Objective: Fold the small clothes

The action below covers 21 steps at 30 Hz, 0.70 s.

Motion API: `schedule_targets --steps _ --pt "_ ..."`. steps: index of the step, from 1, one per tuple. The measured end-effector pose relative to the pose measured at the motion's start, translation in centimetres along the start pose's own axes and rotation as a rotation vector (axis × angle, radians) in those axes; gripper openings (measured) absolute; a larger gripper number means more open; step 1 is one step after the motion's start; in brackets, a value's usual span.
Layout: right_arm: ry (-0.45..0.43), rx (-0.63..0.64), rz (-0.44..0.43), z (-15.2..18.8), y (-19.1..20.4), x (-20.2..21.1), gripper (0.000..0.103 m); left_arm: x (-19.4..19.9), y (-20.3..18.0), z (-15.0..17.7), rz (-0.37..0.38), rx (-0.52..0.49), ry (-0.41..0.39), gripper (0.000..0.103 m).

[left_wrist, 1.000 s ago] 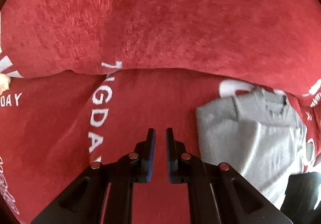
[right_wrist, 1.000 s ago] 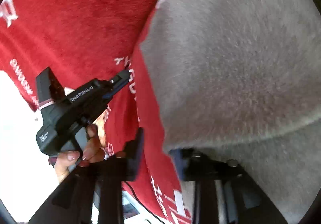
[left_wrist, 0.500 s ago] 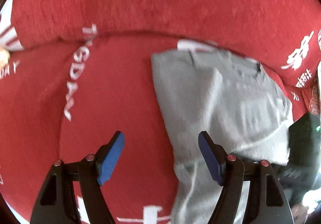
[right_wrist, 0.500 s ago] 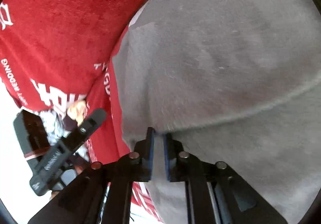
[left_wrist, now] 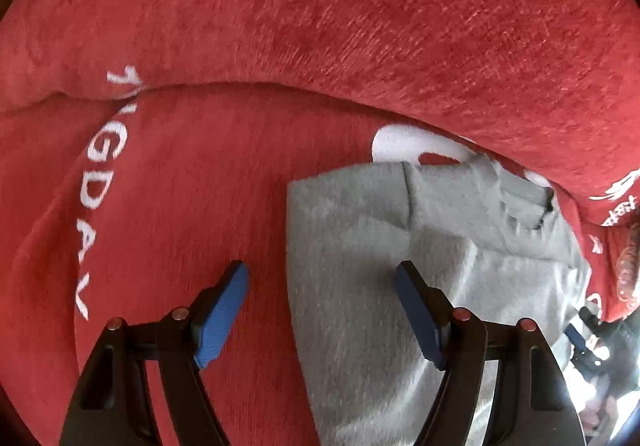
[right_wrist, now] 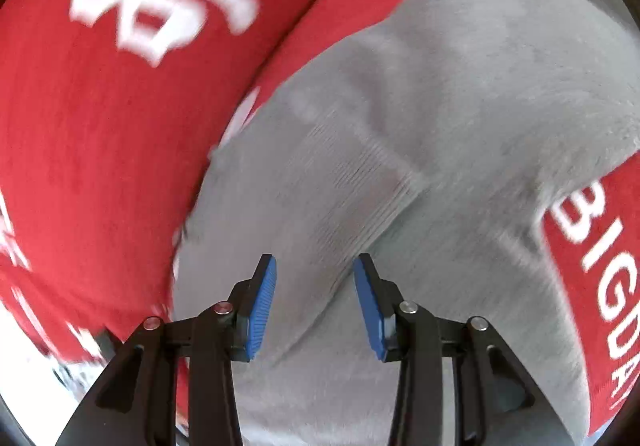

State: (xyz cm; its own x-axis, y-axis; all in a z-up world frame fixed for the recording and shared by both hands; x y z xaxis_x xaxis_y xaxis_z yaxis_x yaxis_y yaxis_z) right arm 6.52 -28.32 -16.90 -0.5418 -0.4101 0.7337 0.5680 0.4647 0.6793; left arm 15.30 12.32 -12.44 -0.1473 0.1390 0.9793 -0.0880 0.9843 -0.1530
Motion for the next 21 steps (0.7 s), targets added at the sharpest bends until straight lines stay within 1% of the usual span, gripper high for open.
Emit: schedule_targets --steps 1,2,3,4,5,6,7,8,9,10,11,13,15,16,17,18,20,21 --pt "-0.01 -0.019 0.001 -0.6 -0.5 0.0 0.045 0.0 -0.4 0.0 -0.017 -0.018 -0.004 0.049" --pt "-0.015 -0.03 -0.004 -0.8 -0.7 -0.1 0.045 0.1 -0.8 0.1 -0.018 -0.04 -0.007 0.024" --pt "-0.019 -0.039 -0.014 -1.2 -0.9 -0.1 0.04 0.2 -1.1 0.1 -0.015 -0.054 -0.006 0.019" --pt "-0.017 -0.034 -0.011 -1.7 -0.9 -0.2 0.031 0.3 -1.5 0.0 -0.016 -0.066 -0.011 0.016" --pt "-0.01 -0.016 0.006 -1.8 -0.5 -0.4 0.007 0.5 -1.7 -0.2 -0.026 -0.073 -0.02 0.014" --pt "0.009 0.015 0.02 -2.2 0.0 -0.6 0.007 0.8 -1.7 -0.4 -0.033 -0.074 -0.036 0.013" --pt "0.008 0.041 0.012 -2.4 0.9 -0.7 0.007 1.1 -1.3 -0.8 -0.041 -0.067 -0.054 0.008" --pt "0.003 0.069 -0.001 -2.7 1.6 -0.3 0.007 1.0 -0.9 -1.1 -0.035 -0.056 -0.05 0.008" --pt "-0.004 0.105 -0.011 -3.0 2.3 0.1 0.007 0.6 -0.3 -1.3 -0.01 -0.036 -0.029 0.008" --pt "-0.01 0.137 -0.009 -3.4 2.8 0.5 0.007 0.2 -0.1 -1.5 -0.003 -0.035 -0.019 0.008" --pt "-0.016 0.163 0.013 -3.7 3.0 0.6 0.007 0.1 -0.1 -1.4 -0.011 -0.055 -0.023 0.008" --pt "0.006 0.16 0.064 -4.3 1.6 0.1 0.008 0.3 -0.2 -0.9 -0.031 -0.092 -0.043 0.008" --pt "0.041 0.123 0.1 -3.9 0.0 -0.7 0.007 0.5 0.0 -0.7 -0.027 -0.085 -0.047 0.009" --pt "0.016 0.114 0.083 -3.8 -0.3 -0.3 0.01 0.4 0.4 -0.9 -0.018 -0.075 -0.05 0.009" --pt "0.001 0.103 0.095 -3.6 -0.3 0.4 0.014 0.6 0.5 -0.7 -0.01 -0.07 -0.055 0.009" --pt "0.005 0.105 0.102 -2.8 -0.2 1.0 0.022 1.0 0.7 -0.5 -0.023 -0.071 -0.071 0.009" --pt "0.043 0.123 0.088 -1.3 0.9 1.4 0.034 1.9 1.2 -0.1 -0.053 -0.077 -0.096 0.009" --pt "0.067 0.14 0.062 -0.2 1.6 1.4 0.034 2.5 1.4 0.3 -0.072 -0.076 -0.106 0.009"
Point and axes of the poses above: each gripper's, at about its wrist camera, not at the fingertips, and x roughly against the way its jaws point, y to its left, z to its underside, the point moved 3 cm from there along -x, roughly the way its jaws point, and after that the axes turned 7 degrees about -z, right-handed, at the moved point
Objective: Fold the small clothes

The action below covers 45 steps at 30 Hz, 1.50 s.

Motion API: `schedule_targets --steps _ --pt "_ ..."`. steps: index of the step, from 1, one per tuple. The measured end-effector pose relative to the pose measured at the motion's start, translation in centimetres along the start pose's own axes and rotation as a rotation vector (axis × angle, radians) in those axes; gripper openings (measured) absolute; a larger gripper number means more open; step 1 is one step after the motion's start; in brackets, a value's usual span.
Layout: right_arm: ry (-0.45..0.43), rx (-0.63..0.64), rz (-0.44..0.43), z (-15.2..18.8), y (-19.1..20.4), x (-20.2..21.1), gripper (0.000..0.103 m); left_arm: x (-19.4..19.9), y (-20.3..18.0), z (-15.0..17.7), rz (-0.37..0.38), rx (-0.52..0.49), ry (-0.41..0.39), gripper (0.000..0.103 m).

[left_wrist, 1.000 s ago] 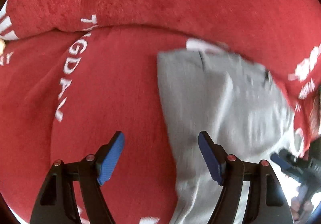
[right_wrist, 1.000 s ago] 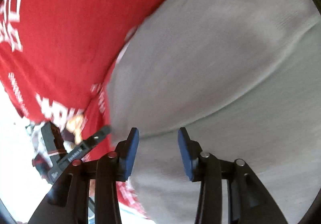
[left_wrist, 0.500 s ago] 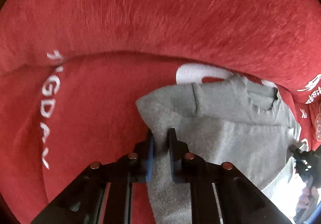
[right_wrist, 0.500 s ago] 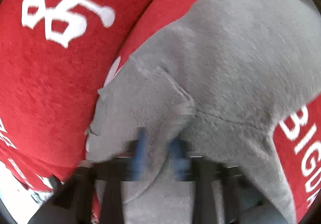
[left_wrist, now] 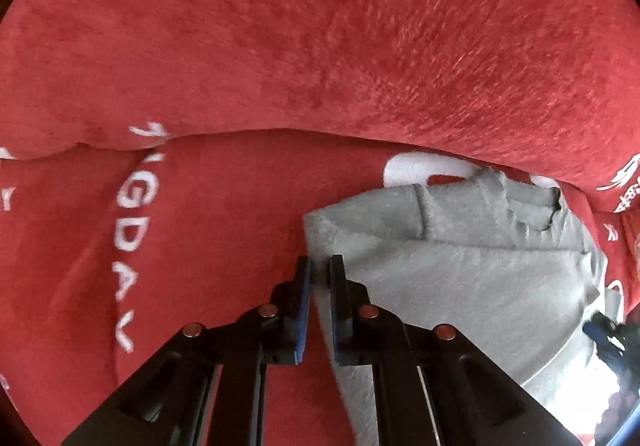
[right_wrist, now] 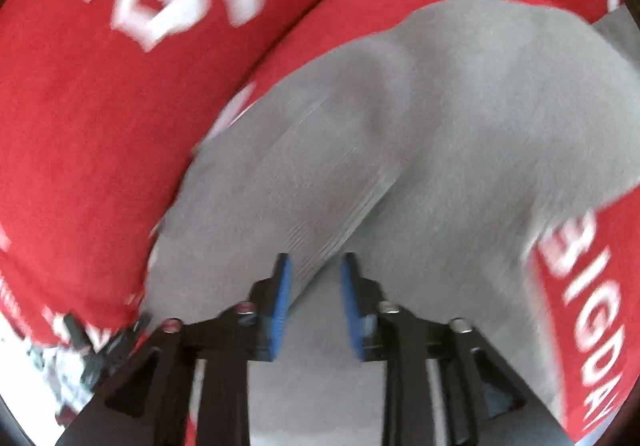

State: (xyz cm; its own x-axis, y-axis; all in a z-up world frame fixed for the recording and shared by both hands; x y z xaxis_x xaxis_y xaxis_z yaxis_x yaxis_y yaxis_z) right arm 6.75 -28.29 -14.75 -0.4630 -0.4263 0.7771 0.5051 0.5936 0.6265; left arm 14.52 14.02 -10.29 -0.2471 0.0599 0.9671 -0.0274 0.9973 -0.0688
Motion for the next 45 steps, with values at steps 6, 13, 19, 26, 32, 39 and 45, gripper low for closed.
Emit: schedule_targets --steps 6,13,19,26,32,39,45 --pt "0.324 0.098 -0.24 10.5 8.3 -5.7 0.034 2.8 2.3 2.8 -0.043 0.013 -0.004 0.009" --pt "0.422 0.083 -0.326 17.0 14.6 -13.5 0.034 6.1 6.4 6.9 -0.082 0.036 -0.021 0.088" --pt "0.393 0.16 -0.264 19.1 17.4 -16.2 0.01 7.6 8.6 9.8 -0.117 0.046 -0.016 0.088" --pt "0.433 0.206 -0.192 21.4 17.8 -15.4 0.011 7.3 8.2 12.6 -0.1 0.045 0.058 0.088" --pt "0.456 0.28 -0.12 22.6 16.8 -10.3 0.053 9.8 5.8 14.2 -0.054 -0.009 0.088 0.088" --pt "0.332 0.194 -0.034 22.2 11.9 -1.9 0.063 12.7 1.5 15.3 0.047 -0.097 0.067 0.102" --pt "0.235 0.071 -0.009 22.1 7.7 3.3 0.082 12.4 -2.0 16.4 0.066 -0.202 0.134 0.102"
Point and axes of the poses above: each gripper's, at about its wrist camera, not at the fingertips, and x roughly against the way its jaws point, y to its left, z to its underside, the point moved 3 cm from there along -x, roughly the way its jaws point, and after that the axes turned 7 degrees about -z, right-handed, at the moved point
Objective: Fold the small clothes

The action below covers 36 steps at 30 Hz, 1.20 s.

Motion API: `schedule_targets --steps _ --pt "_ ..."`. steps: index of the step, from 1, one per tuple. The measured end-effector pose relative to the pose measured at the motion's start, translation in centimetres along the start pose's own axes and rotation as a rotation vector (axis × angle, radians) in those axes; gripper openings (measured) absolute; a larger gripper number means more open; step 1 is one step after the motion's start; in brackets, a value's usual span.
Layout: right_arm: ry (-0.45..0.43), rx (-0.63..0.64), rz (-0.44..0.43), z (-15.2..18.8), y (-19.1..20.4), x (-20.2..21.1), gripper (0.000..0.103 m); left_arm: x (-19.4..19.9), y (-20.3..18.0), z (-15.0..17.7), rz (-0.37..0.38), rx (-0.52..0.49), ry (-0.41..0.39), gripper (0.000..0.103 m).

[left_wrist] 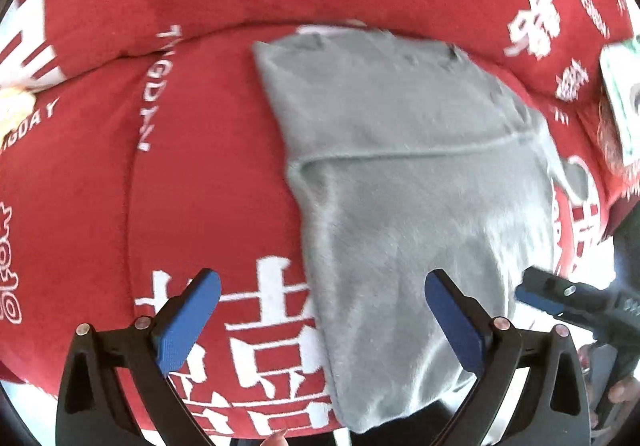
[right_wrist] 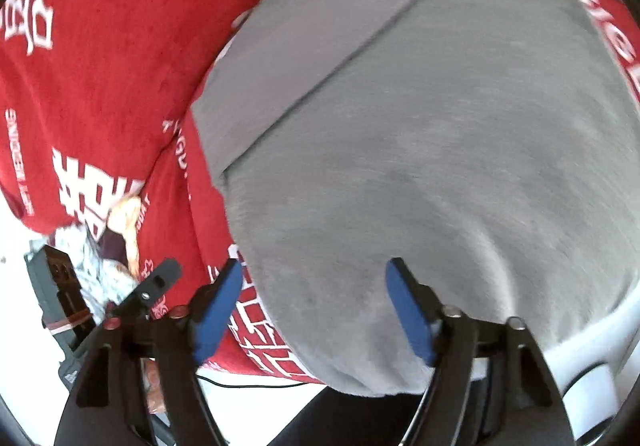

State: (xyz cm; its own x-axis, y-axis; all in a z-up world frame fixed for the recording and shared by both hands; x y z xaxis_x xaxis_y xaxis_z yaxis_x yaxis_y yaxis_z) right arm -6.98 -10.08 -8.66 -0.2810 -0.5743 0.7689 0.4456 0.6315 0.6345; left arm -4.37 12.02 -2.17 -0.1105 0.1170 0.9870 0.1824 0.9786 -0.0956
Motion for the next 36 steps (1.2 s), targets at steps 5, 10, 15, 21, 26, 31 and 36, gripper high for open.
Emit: schedule_targets --steps 5,10,15,21,26,31,36 --pt "-0.077 -0.037 0.034 -2.5 -3.0 3.1 0.082 -1.2 -3.1 0.0 -0.016 -0.027 0.048 0.102" --pt "-0.182 -0.063 0.03 -11.3 -6.5 6.7 0.082 -2.5 -6.6 -0.5 -0.056 0.02 0.063 0.102" --pt "-0.225 -0.082 0.01 -21.3 -9.8 7.6 0.082 -4.1 -12.2 -0.8 -0.046 0.082 0.092 0.102" --pt "-0.118 -0.125 -0.006 -27.0 -12.4 4.8 0.008 -3.7 -18.4 -1.6 -0.051 0.151 0.071 0.102" --pt "-0.079 -0.118 -0.035 -26.7 -13.3 4.6 0.008 -3.2 -20.6 -2.4 -0.078 0.15 0.086 0.102" --pt "-0.048 -0.127 -0.084 -25.9 -13.7 5.6 0.011 -3.4 -21.6 -3.5 -0.089 0.136 0.089 0.102" --pt "-0.047 -0.163 -0.157 -24.4 -16.0 8.1 0.02 -4.9 -23.8 -4.7 -0.058 0.102 0.095 0.102"
Point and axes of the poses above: each gripper's, at about its wrist camera, not at the fingertips, and x roughly against the way its jaws point, y to its left, z to its underside, the point moved 3 cm from there along -x, roughly the way its jaws point, and after that the axes turned 7 degrees about -z, right-handed, at the moved point
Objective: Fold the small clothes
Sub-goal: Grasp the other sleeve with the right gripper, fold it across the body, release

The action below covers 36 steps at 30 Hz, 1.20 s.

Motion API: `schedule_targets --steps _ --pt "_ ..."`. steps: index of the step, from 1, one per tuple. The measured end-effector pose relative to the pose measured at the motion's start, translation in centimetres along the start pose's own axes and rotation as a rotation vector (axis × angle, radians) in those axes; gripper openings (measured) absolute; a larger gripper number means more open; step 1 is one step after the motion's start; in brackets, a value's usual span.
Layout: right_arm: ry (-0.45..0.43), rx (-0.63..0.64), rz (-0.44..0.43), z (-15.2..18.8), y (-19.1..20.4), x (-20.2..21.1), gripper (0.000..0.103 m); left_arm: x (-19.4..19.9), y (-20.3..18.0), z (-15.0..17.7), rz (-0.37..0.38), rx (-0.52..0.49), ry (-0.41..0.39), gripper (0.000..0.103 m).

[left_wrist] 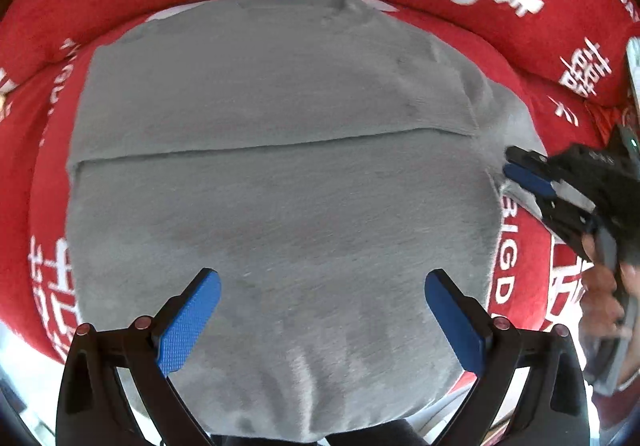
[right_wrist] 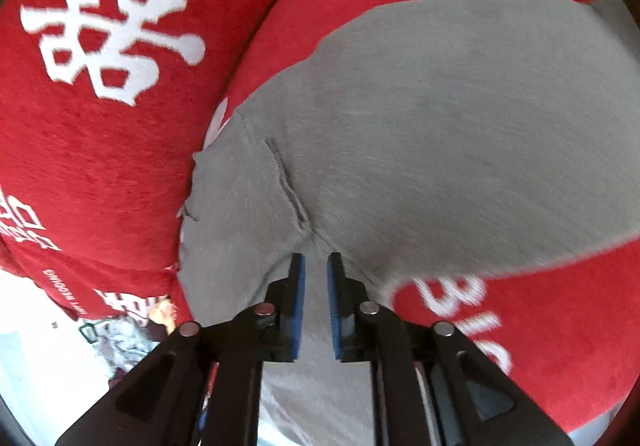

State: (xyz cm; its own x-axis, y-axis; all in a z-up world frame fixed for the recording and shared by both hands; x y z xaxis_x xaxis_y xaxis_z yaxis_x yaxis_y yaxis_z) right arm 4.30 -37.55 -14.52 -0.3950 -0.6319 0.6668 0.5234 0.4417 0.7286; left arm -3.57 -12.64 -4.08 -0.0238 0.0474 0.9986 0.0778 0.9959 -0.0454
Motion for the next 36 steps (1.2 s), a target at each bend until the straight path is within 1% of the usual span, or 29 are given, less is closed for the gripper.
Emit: schedule_targets --steps 1,3,5,8,12,14,16,19,22,25,28,31,33,35,36 --pt "-0.007 -0.008 -0.01 0.2 -0.5 0.8 0.023 -0.3 -0.7 -0.3 0.005 -0.023 0.004 0.102" --pt "-0.029 -0.03 -0.024 0.6 -1.7 2.7 0.036 -0.8 -1.9 -0.6 0.016 -0.048 0.011 0.102" --pt "-0.055 -0.052 -0.027 0.7 -3.2 4.4 0.04 -0.9 -2.9 -0.8 0.033 -0.067 0.017 0.102" --pt "-0.107 -0.115 -0.014 1.0 -6.0 7.0 0.04 -1.1 -4.3 -1.1 0.046 -0.108 0.028 0.102" --pt "-0.229 -0.215 -0.01 0.9 -9.8 10.9 0.04 -1.4 -5.5 -1.3 0.036 -0.15 0.032 0.102" --pt "-0.308 -0.273 -0.008 0.8 -11.9 12.8 0.04 -1.5 -5.9 -1.5 0.033 -0.156 0.037 0.102" --pt "-0.361 -0.307 0.009 0.5 -13.2 13.7 0.04 -1.7 -6.2 -1.6 0.027 -0.158 0.037 0.102" --pt "-0.419 -0.337 0.03 -0.1 -14.8 14.9 0.041 -1.8 -6.7 -1.9 0.008 -0.17 0.023 0.102" --pt "-0.447 -0.359 0.035 -0.9 -16.0 15.6 0.041 -2.0 -7.4 -2.3 0.0 -0.174 0.013 0.102" --pt "-0.478 -0.395 0.009 -1.8 -17.2 16.1 0.041 -2.0 -7.6 -2.6 -0.01 -0.175 0.004 0.102" --pt "-0.517 -0.423 -0.031 -2.5 -17.9 16.4 0.041 -2.4 -8.1 -2.9 -0.002 -0.178 0.024 0.102" --pt "-0.537 -0.436 -0.065 -3.3 -18.1 16.4 0.041 -2.9 -8.2 -2.9 -0.011 -0.186 0.049 0.102" --pt "-0.544 -0.435 -0.104 -3.8 -17.8 16.3 0.041 -3.3 -8.0 -2.8 0.0 -0.169 0.075 0.102" --pt "-0.55 -0.421 -0.144 -4.4 -17.1 16.1 0.041 -3.5 -7.6 -2.9 0.015 -0.153 0.083 0.102" --pt "-0.552 -0.416 -0.159 -4.5 -16.9 16.1 0.038 -3.5 -7.3 -2.9 0.015 -0.145 0.079 0.102"
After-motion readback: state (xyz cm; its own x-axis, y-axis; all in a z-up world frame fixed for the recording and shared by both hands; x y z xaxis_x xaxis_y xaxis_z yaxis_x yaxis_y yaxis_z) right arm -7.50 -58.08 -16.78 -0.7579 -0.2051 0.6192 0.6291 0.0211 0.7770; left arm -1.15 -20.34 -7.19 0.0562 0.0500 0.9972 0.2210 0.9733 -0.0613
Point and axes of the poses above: each gripper's, at about its wrist camera, not at the fingertips, and x roughly against the way its jaws point, y to its left, z to its underside, the point moved 3 cm from there along -x, roughly the way its jaws point, and after that the axes turned 7 degrees about -z, right-handed, at the moved point
